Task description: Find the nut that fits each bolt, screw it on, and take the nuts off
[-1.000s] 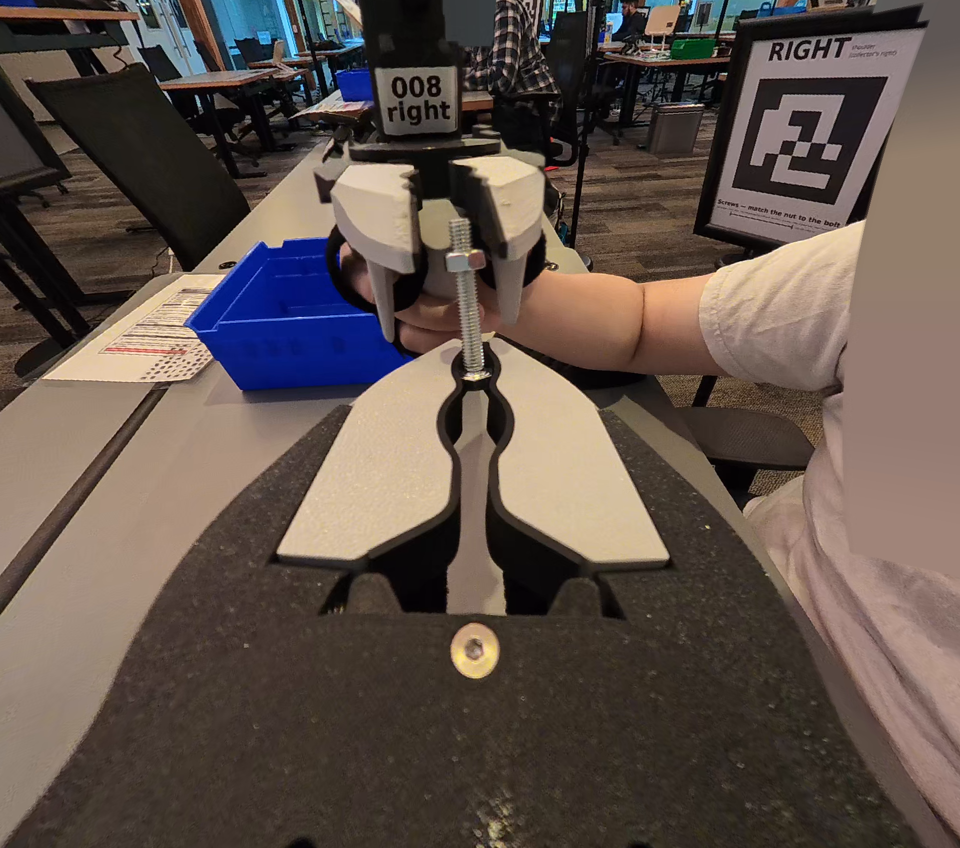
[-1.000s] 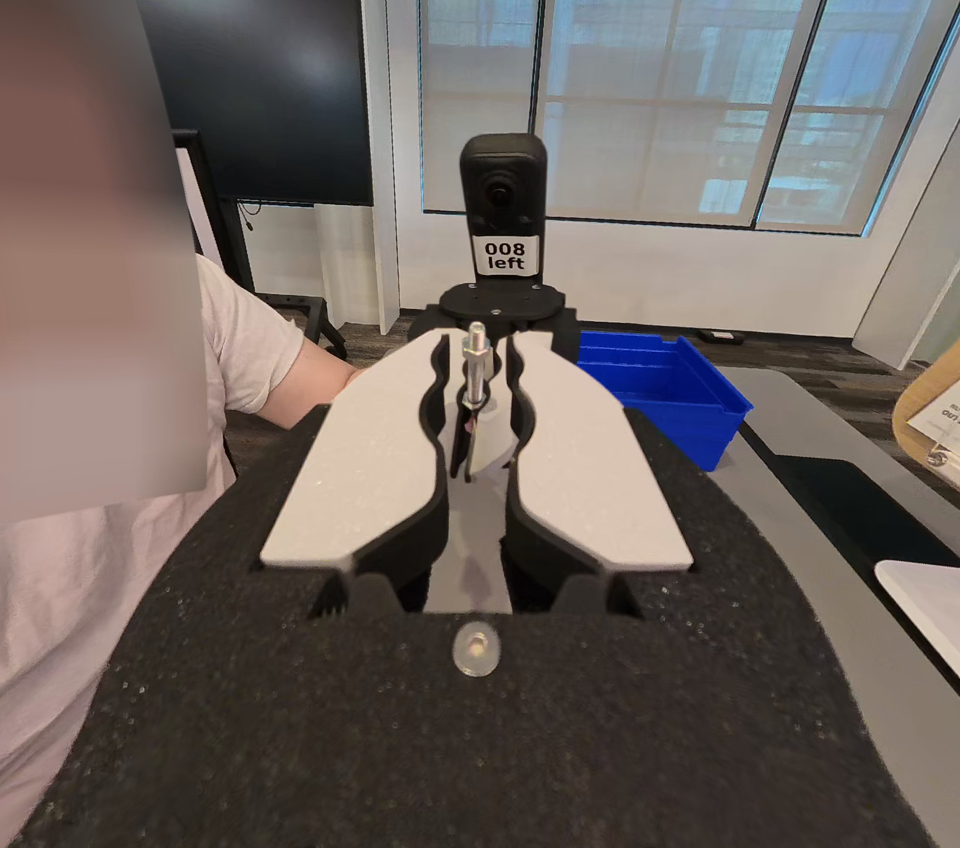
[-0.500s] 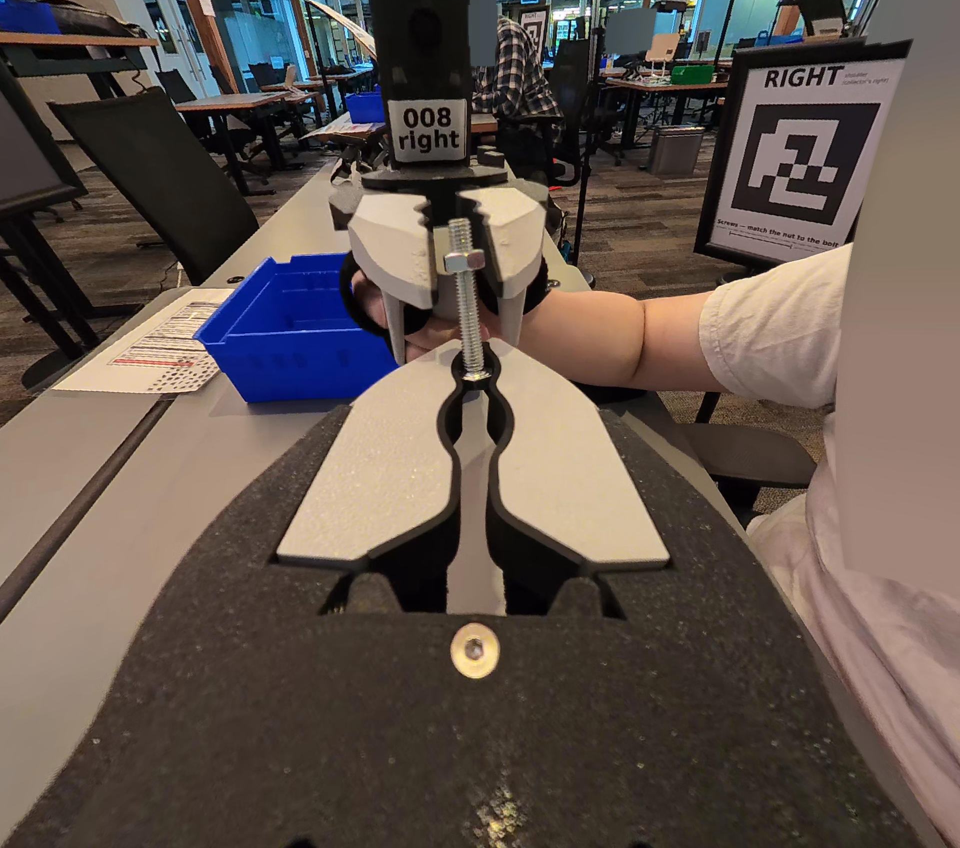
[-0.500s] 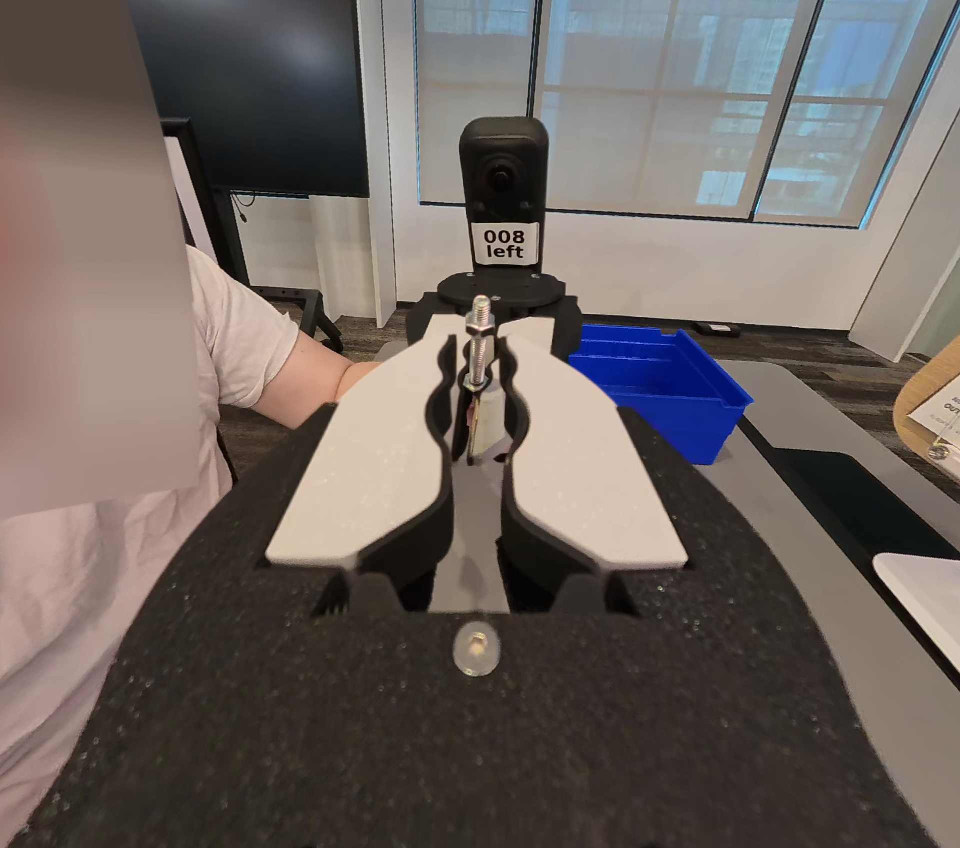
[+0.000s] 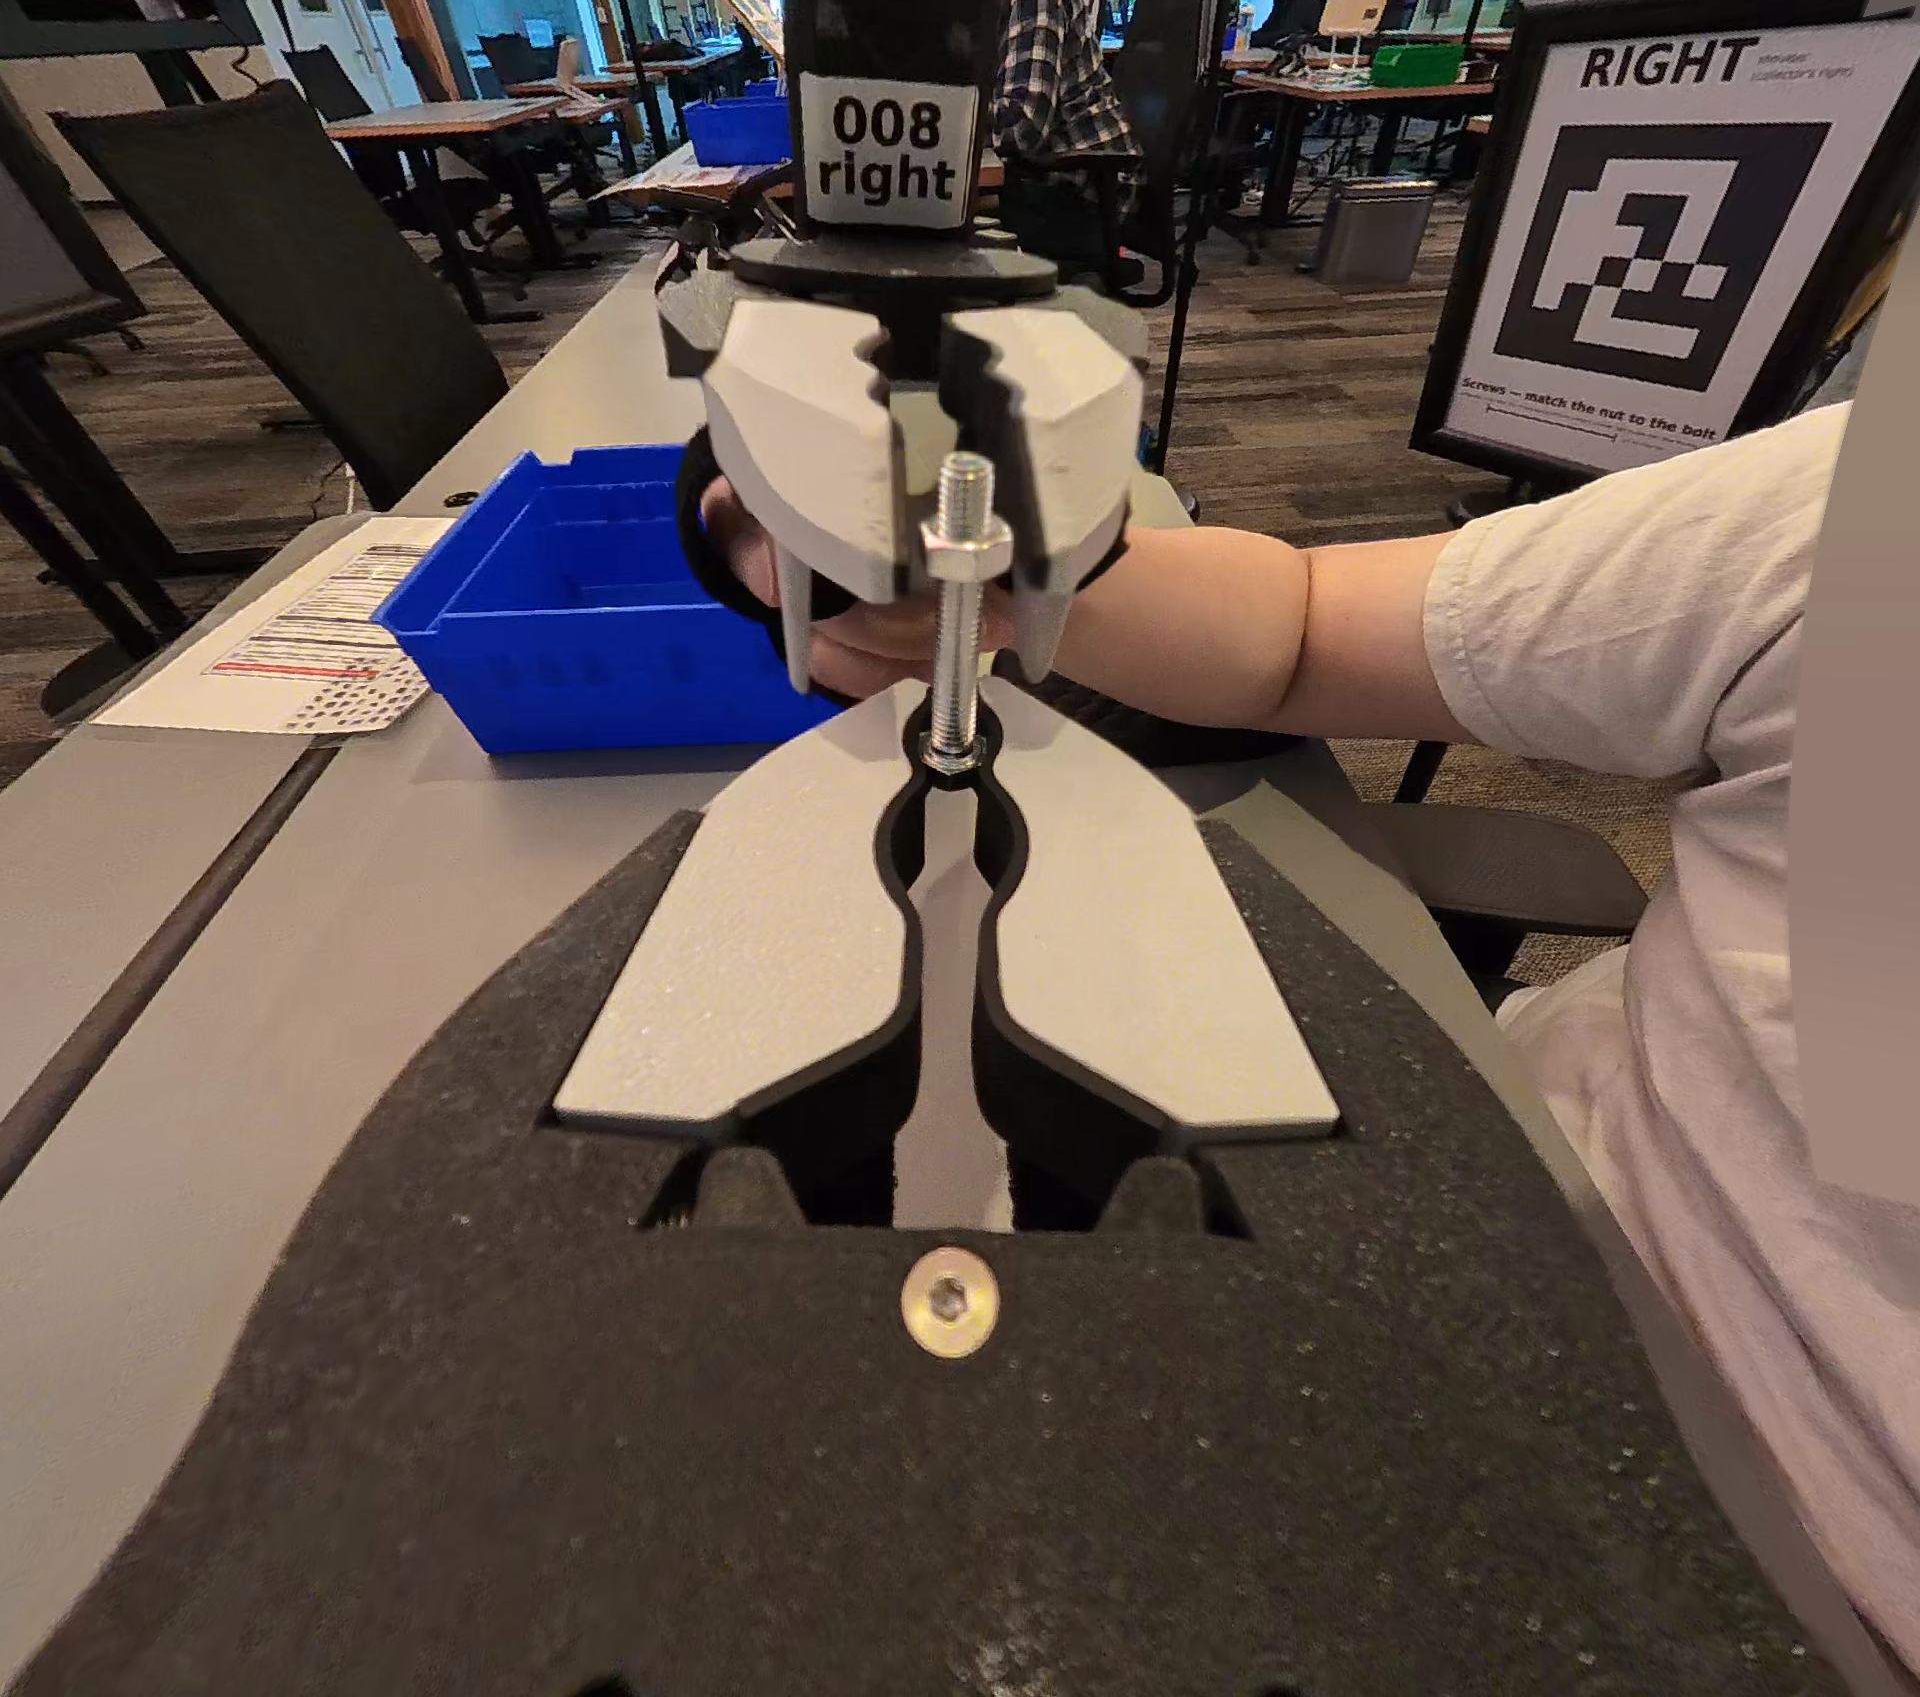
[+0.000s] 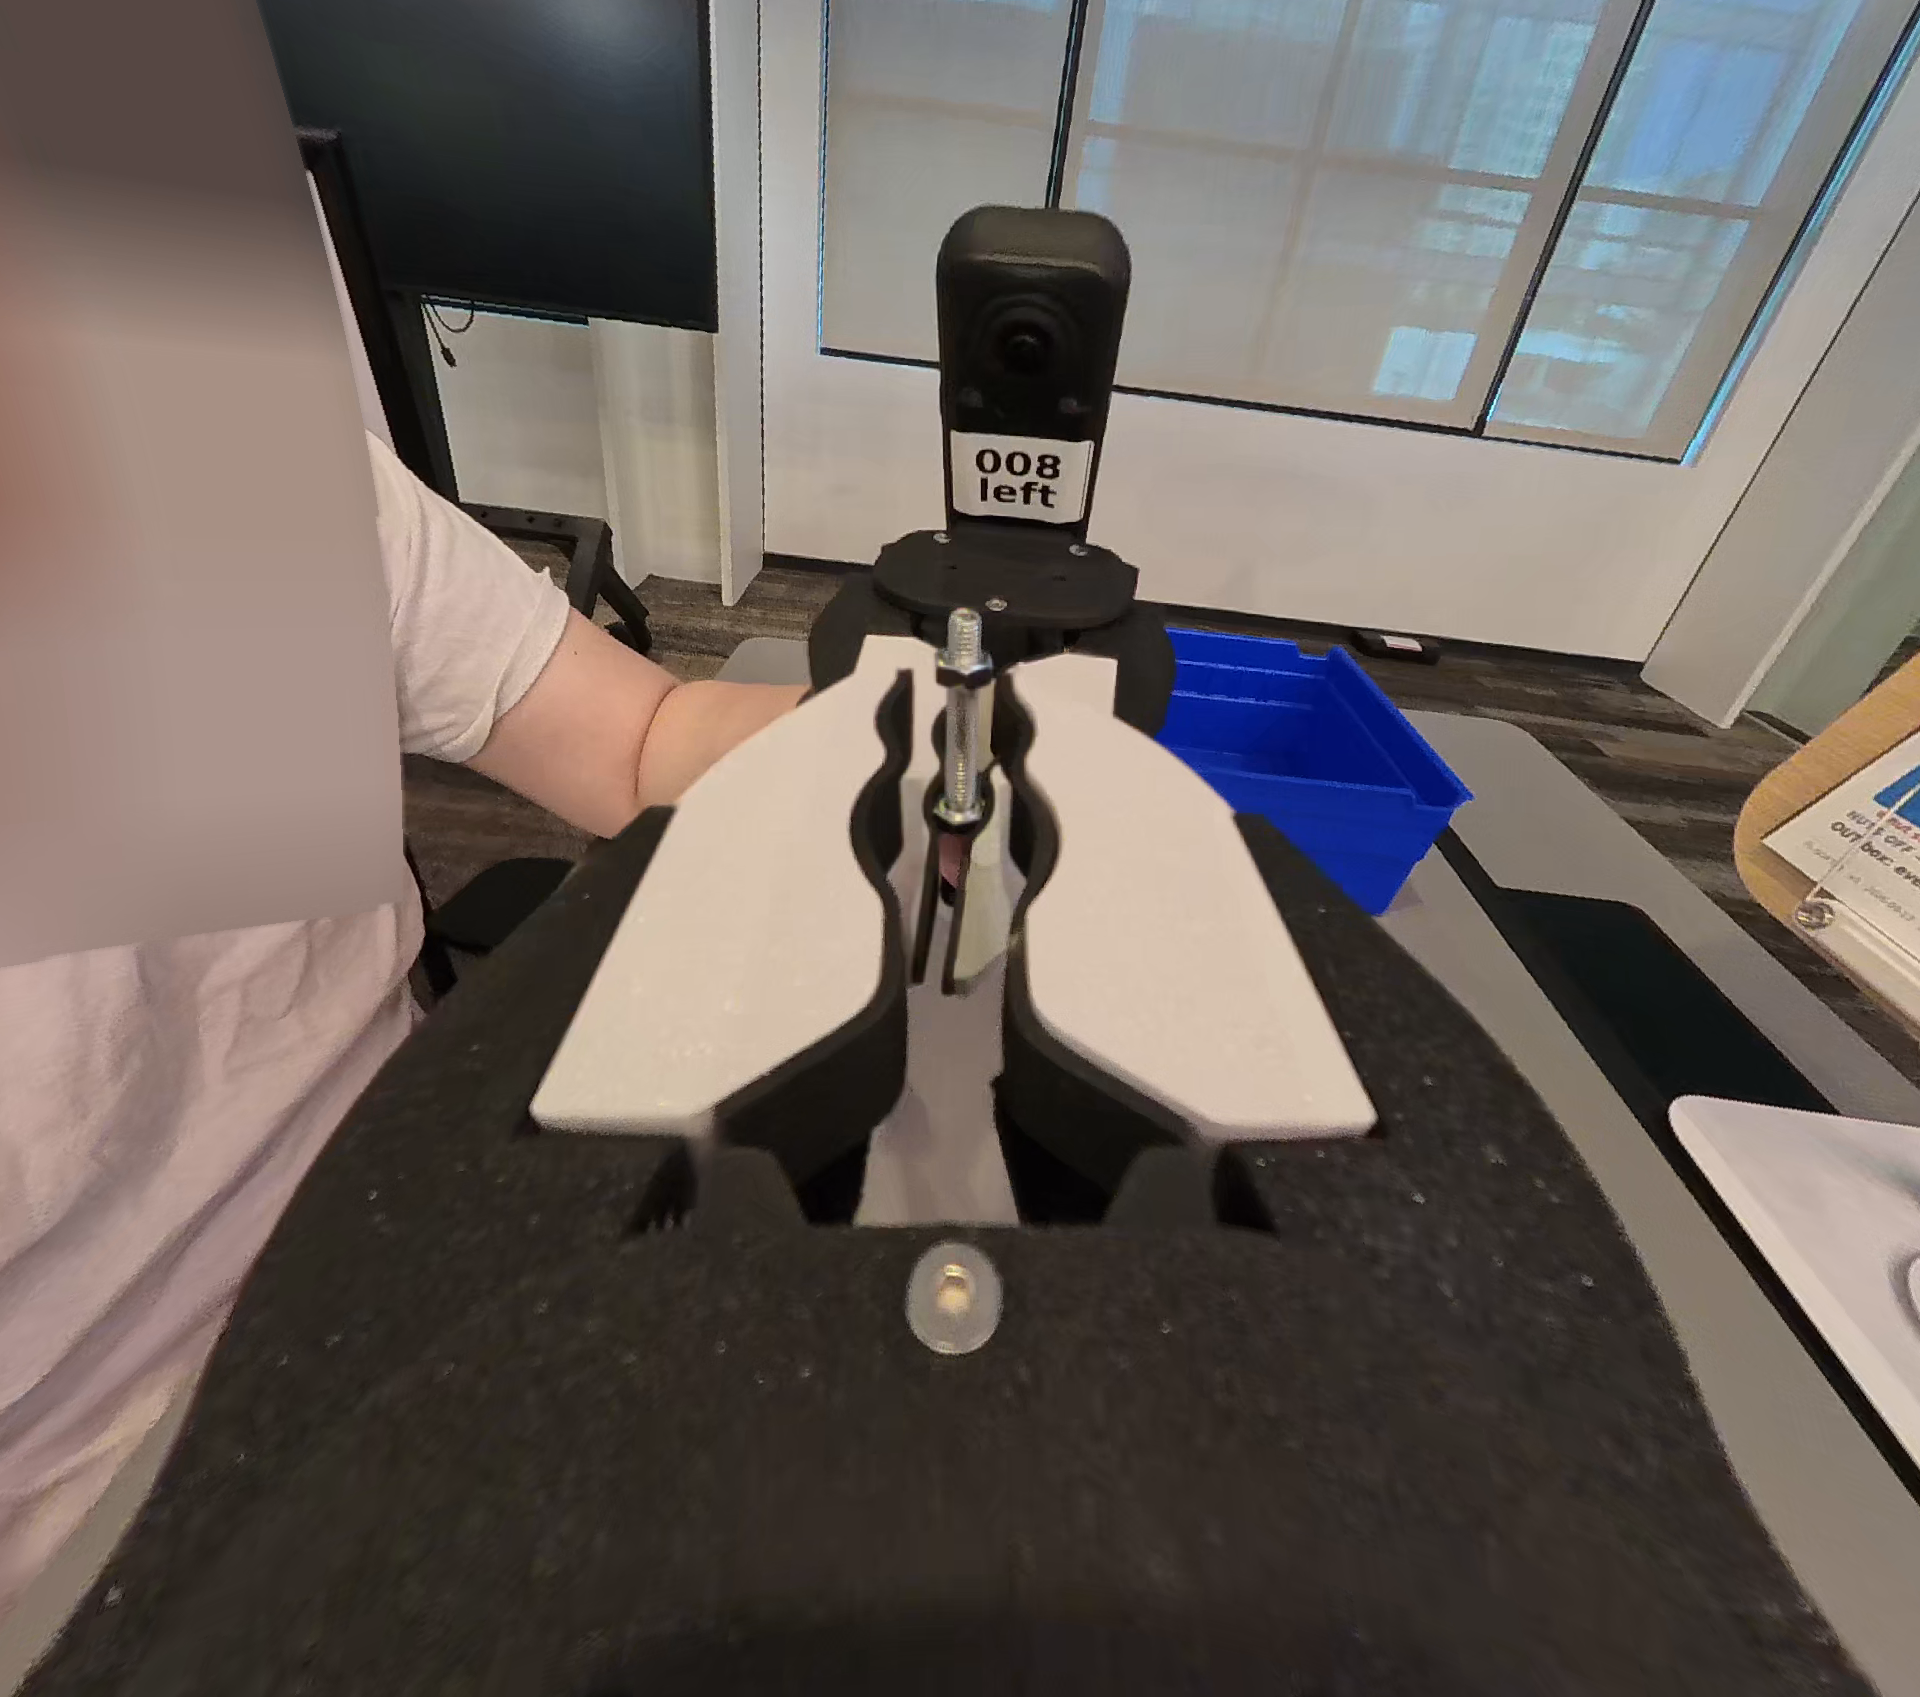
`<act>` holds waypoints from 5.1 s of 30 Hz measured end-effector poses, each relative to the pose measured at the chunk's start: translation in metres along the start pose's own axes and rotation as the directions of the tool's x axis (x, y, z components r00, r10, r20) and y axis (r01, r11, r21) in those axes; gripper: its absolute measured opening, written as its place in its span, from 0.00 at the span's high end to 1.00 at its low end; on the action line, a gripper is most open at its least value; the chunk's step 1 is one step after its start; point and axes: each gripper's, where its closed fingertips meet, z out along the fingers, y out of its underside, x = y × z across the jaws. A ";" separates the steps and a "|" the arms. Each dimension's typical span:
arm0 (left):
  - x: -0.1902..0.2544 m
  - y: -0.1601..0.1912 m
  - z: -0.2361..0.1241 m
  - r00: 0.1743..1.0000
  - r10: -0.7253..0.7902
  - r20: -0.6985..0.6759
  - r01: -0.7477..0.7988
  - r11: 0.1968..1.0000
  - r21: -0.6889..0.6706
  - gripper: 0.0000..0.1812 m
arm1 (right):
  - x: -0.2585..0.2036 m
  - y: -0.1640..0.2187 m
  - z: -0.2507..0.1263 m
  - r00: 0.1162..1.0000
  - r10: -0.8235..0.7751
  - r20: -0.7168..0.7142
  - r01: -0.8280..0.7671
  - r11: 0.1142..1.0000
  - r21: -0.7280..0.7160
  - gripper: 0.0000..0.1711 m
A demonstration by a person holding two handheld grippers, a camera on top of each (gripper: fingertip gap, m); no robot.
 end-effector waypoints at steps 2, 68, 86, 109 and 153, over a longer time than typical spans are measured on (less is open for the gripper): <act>-0.001 0.000 0.000 1.000 -0.002 0.006 0.002 1.000 0.003 0.98 | 0.003 -0.001 0.000 1.000 0.000 -0.024 0.000 1.000 -0.002 0.91; 0.009 0.003 0.004 0.999 0.015 -0.039 -0.016 0.999 -0.030 0.98 | 0.012 -0.011 -0.020 0.996 0.084 0.023 -0.086 0.992 0.095 0.93; 0.007 0.003 0.003 0.999 0.001 -0.040 -0.002 1.000 -0.023 0.98 | -0.002 -0.009 -0.010 0.998 0.035 0.053 -0.037 0.998 0.045 0.89; 0.012 0.002 0.004 0.999 0.010 -0.051 -0.012 1.000 -0.025 0.98 | -0.002 -0.006 -0.008 0.998 0.040 0.053 -0.042 0.998 0.037 0.88; 0.011 0.001 0.003 0.999 0.026 -0.037 -0.027 0.999 -0.031 0.98 | -0.004 -0.007 -0.006 0.999 0.024 0.042 -0.026 0.999 0.033 0.90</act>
